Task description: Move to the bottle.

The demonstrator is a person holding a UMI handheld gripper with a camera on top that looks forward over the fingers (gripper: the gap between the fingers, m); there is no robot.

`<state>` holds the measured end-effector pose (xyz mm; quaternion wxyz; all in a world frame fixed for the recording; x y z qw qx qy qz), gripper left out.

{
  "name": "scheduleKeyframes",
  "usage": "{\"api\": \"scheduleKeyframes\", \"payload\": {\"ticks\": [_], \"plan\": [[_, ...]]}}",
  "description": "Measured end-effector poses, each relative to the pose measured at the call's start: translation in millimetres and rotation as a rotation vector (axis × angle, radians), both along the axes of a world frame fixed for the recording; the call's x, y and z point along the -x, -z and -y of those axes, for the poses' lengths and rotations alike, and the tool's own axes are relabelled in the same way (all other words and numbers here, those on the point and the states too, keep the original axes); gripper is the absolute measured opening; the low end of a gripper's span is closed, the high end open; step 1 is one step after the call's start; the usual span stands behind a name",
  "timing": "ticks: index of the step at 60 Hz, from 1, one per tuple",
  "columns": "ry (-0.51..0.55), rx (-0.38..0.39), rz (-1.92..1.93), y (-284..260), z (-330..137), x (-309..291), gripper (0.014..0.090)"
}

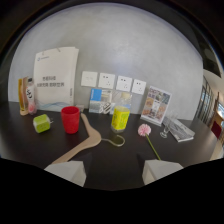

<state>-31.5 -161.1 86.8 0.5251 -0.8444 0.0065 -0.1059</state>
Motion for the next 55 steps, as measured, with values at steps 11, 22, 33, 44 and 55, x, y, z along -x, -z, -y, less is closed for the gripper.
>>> {"api": "scheduleKeyframes", "payload": {"ticks": [11, 22, 33, 44, 55], "plan": [[-0.027, -0.021, -0.006, -3.8, -76.8, -42.0, 0.0851], [-0.087, -0.007, -0.02, -2.4, -133.7, -55.5, 0.0853], [-0.127, 0.007, -0.044, 6.1, -163.9, -54.8, 0.0854], [-0.136, 0.022, -0.061, 12.6, -174.0, -54.9, 0.0853], [-0.138, 0.022, -0.068, 12.9, -176.2, -53.8, 0.0854]]}}
